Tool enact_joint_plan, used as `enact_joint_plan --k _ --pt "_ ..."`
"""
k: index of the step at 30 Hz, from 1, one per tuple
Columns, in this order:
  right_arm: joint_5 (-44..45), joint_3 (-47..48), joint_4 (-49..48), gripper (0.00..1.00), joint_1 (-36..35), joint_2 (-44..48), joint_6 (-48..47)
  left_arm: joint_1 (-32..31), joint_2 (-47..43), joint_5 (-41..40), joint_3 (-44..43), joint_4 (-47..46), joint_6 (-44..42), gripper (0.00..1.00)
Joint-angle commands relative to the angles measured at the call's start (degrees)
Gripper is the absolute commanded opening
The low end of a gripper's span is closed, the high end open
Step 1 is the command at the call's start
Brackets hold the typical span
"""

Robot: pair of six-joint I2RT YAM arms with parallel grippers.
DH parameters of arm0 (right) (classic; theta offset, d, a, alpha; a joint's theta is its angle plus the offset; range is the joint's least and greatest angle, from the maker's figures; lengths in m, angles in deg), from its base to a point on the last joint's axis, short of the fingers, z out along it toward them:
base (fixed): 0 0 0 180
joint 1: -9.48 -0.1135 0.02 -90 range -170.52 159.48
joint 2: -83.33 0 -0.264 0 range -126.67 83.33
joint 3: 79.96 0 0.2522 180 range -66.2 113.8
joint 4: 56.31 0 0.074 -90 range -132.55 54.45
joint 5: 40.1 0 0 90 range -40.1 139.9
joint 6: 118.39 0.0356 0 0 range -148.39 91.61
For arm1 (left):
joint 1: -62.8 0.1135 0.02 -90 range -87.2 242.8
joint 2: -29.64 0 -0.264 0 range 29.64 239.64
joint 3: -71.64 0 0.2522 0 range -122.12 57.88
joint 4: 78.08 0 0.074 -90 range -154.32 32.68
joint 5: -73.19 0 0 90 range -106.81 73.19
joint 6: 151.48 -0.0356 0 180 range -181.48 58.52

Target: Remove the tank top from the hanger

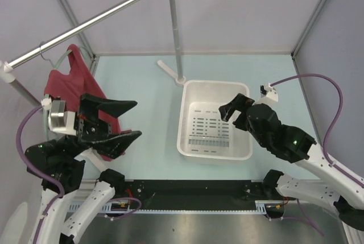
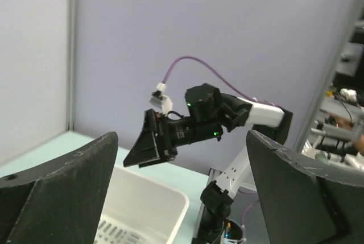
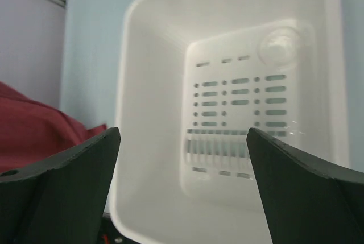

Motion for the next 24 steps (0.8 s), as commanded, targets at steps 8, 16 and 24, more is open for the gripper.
enact_joint_plan --k 8,16,24 --pt "1.72 3.88 6.87 1.0 1.86 5.48 -7.3 -0.28 7.86 -9.09 -28.7 47.44 -7.28 0.99" --pt "-8.03 6.16 1.85 1.0 5.82 3.04 -12.39 -0.72 14.0 -27.63 -50.31 74.41 -10.69 0.99" --pt "-28.41 7.48 -0.35 1.0 12.66 2.08 -21.7 -17.02 19.37 -66.46 -66.49 87.34 -9.03 0.99"
